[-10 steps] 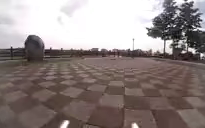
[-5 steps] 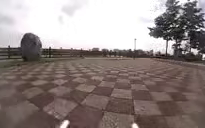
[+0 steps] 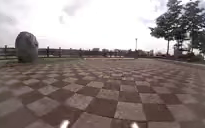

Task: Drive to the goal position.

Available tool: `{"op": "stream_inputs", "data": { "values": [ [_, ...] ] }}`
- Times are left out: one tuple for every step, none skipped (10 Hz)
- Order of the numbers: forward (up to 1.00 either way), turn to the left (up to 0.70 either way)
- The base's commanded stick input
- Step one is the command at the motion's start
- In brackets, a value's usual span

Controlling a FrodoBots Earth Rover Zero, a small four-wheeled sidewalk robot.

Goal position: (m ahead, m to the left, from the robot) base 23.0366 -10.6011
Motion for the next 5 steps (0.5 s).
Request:
{"op": "stream_inputs", "data": {
  "values": [
    [1.00,0.00],
    [1.00,-0.11],
    [1.00,-0.38],
    [1.00,-0.38],
    [1.00,-0.38]
  ]
}}
